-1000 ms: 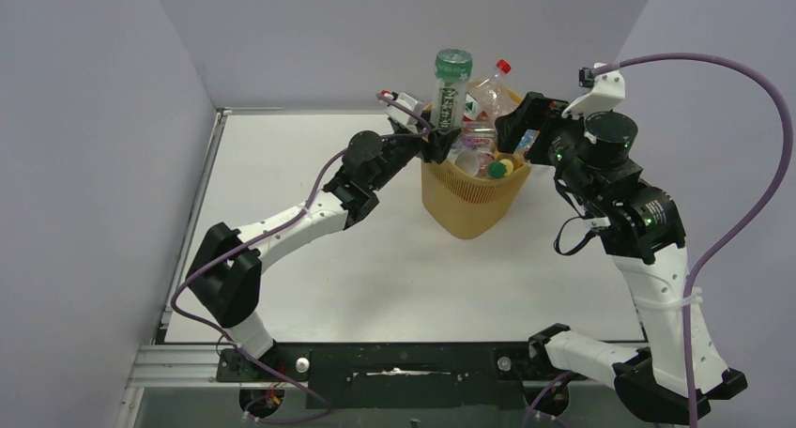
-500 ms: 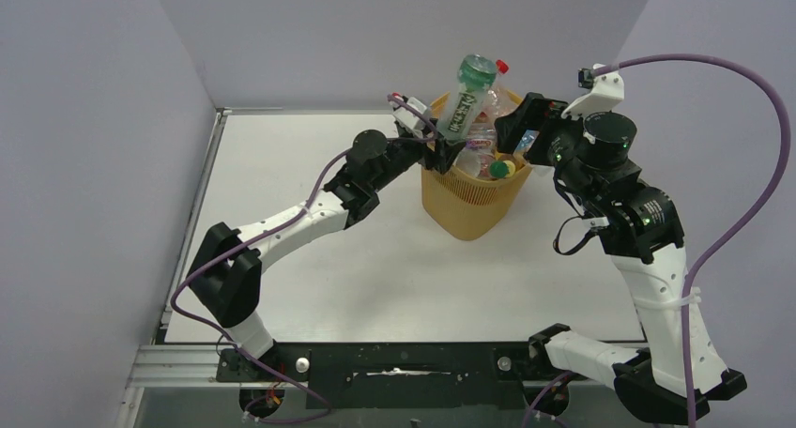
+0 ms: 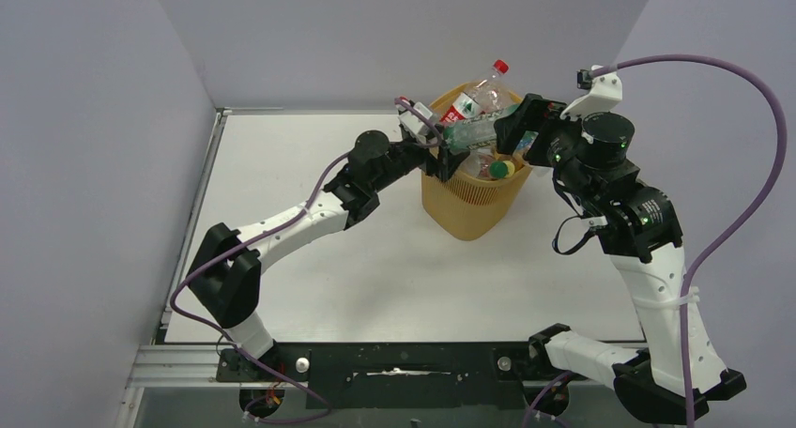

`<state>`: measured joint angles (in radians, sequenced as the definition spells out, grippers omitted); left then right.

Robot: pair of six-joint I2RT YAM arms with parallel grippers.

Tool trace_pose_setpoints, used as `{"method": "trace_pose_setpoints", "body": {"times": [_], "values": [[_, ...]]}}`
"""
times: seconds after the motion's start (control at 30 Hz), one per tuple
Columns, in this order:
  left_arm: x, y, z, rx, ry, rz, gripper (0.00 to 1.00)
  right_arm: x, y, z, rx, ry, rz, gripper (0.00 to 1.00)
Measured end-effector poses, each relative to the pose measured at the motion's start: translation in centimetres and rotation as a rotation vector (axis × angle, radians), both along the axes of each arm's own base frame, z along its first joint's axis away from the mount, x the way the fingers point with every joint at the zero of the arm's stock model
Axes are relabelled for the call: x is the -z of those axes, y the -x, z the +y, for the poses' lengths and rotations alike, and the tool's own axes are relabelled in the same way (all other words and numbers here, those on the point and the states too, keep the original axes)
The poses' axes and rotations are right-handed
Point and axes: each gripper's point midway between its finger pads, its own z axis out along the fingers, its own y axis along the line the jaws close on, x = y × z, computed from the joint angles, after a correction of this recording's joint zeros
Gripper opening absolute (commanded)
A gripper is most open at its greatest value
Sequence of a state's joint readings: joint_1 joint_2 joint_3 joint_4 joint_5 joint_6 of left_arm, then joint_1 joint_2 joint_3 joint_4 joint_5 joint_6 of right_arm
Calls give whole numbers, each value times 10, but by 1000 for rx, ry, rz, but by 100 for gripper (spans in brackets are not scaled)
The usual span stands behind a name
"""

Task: Put the plastic bottles in the bin
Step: Place the plastic bottle in the trash bin.

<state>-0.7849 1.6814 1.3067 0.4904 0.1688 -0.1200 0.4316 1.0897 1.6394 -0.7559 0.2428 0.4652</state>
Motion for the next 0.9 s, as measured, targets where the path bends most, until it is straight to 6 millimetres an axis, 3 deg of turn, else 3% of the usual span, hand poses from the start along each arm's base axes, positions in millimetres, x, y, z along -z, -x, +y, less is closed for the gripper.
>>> {"method": "trace_pose_setpoints", "body": {"times": [0.5, 0.7, 0.9], "values": [[-5, 4, 12, -27, -1, 42, 89, 1, 0, 0, -2, -5, 3, 98], [-29, 10, 26, -43, 35, 40, 89, 2, -1, -4, 17, -12, 10, 98], [-73, 25, 50, -58, 113, 16, 89, 11, 14, -11, 37, -35, 19, 99]]}}
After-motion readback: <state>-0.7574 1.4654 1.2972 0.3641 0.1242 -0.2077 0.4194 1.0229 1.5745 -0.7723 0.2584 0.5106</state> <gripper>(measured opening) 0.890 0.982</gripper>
